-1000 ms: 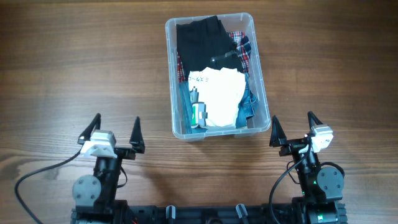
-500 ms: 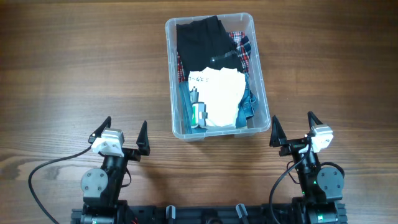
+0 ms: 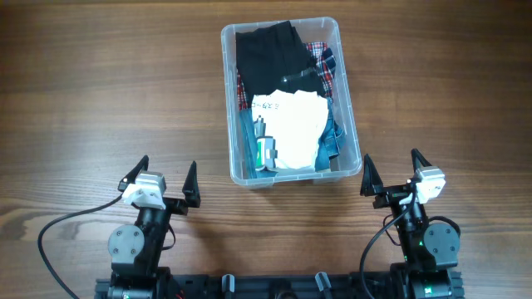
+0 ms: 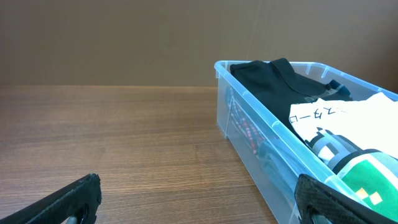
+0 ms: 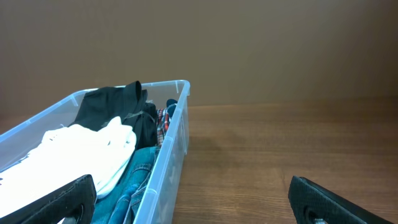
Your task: Pack container
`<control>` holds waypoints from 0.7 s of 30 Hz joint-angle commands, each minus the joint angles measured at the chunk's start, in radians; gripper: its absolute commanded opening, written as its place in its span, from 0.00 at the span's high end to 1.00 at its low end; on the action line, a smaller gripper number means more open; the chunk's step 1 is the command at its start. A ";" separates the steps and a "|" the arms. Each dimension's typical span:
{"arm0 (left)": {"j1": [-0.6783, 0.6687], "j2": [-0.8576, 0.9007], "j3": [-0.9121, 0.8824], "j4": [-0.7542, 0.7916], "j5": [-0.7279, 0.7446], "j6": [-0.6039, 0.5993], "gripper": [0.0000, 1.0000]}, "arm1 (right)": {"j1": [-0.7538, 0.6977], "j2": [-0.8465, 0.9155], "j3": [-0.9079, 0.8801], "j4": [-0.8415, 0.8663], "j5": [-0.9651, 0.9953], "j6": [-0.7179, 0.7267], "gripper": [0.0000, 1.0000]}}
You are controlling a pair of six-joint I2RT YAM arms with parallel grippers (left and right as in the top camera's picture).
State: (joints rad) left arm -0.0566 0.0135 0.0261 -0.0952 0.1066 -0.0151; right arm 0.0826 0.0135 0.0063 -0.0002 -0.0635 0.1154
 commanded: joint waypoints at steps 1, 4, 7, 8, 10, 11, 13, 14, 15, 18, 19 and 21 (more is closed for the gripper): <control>0.047 -0.011 -0.008 0.006 0.012 0.008 0.00 | 0.002 -0.010 -0.001 0.003 -0.015 0.018 0.00; 0.064 -0.011 -0.008 0.006 0.012 0.008 0.00 | 0.002 -0.010 -0.001 0.003 -0.015 0.018 0.00; 0.064 -0.011 -0.008 0.006 0.012 0.008 0.00 | 0.002 -0.010 -0.001 0.003 -0.015 0.019 0.00; 0.064 -0.011 -0.008 0.006 0.012 0.008 0.00 | 0.002 -0.010 -0.001 0.003 -0.015 0.018 0.00; 0.064 -0.011 -0.008 0.006 0.012 0.008 0.00 | 0.002 -0.010 -0.001 0.003 -0.015 0.018 0.00; 0.064 -0.011 -0.008 0.006 0.012 0.008 0.00 | 0.002 -0.010 -0.001 0.003 -0.015 0.018 0.00; 0.064 -0.011 -0.008 0.006 0.012 0.008 0.00 | 0.002 -0.010 -0.001 0.003 -0.015 0.018 0.00; 0.064 -0.011 -0.008 0.006 0.012 0.008 0.00 | 0.002 -0.010 -0.001 0.003 -0.015 0.019 0.00; 0.064 -0.011 -0.008 0.006 0.012 0.008 0.00 | 0.002 -0.010 -0.001 0.003 -0.015 0.018 0.00; 0.064 -0.011 -0.008 0.006 0.012 0.008 0.00 | 0.002 -0.010 -0.001 0.003 -0.015 0.018 0.00; 0.064 -0.011 -0.008 0.006 0.012 0.008 0.00 | 0.002 -0.010 -0.001 0.003 -0.015 0.018 0.00; 0.064 -0.011 -0.008 0.006 0.012 0.008 0.00 | 0.002 -0.010 -0.001 0.003 -0.015 0.019 0.00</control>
State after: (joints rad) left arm 0.0013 0.0135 0.0261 -0.0952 0.1070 -0.0151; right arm 0.0826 0.0135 0.0063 -0.0002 -0.0635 0.1154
